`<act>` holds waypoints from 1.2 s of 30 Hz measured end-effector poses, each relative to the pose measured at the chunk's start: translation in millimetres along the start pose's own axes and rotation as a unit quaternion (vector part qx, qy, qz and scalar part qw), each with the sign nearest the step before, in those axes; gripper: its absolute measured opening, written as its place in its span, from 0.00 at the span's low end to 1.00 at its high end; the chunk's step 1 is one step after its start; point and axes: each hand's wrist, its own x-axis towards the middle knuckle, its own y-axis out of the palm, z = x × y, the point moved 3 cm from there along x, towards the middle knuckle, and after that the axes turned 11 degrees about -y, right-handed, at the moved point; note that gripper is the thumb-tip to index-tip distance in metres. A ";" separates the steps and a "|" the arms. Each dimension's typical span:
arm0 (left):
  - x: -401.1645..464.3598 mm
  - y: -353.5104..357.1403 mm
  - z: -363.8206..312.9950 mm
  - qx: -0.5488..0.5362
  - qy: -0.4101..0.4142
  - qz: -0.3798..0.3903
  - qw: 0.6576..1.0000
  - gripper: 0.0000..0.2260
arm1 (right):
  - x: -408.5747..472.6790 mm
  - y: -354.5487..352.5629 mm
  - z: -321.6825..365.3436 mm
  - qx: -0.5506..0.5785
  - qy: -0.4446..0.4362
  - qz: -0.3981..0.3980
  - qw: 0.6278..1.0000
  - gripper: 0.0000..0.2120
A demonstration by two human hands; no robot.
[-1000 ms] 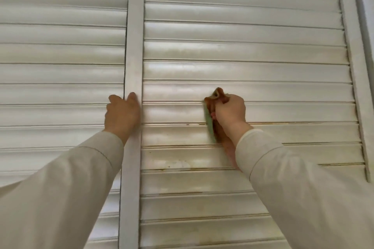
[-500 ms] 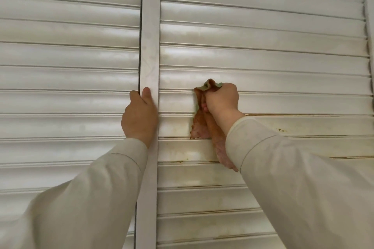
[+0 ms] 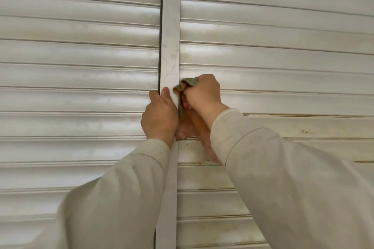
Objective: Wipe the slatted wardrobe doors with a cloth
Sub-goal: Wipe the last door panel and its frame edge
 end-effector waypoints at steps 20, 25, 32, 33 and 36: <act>-4.9 3.4 -0.5 -0.003 0.006 0.019 1.000 0.21 | 15.8 -52.2 -4.3 -0.257 -0.022 -0.060 0.964 0.27; -4.5 3.2 0.3 -0.002 0.012 0.016 1.000 0.21 | 10.6 -24.2 14.1 -0.269 -0.058 -0.050 0.960 0.26; -4.8 0.2 -2.5 0.008 0.011 0.015 1.000 0.21 | 12.3 -61.1 -2.0 -0.308 -0.014 -0.038 0.951 0.29; -4.4 0.5 -2.4 0.008 0.009 0.015 1.000 0.21 | 11.6 -72.7 -9.8 -0.309 0.002 -0.051 0.950 0.30; -4.6 1.8 -1.4 0.009 0.003 0.006 1.000 0.22 | 7.7 -104.9 -31.8 -0.296 0.066 -0.077 0.950 0.32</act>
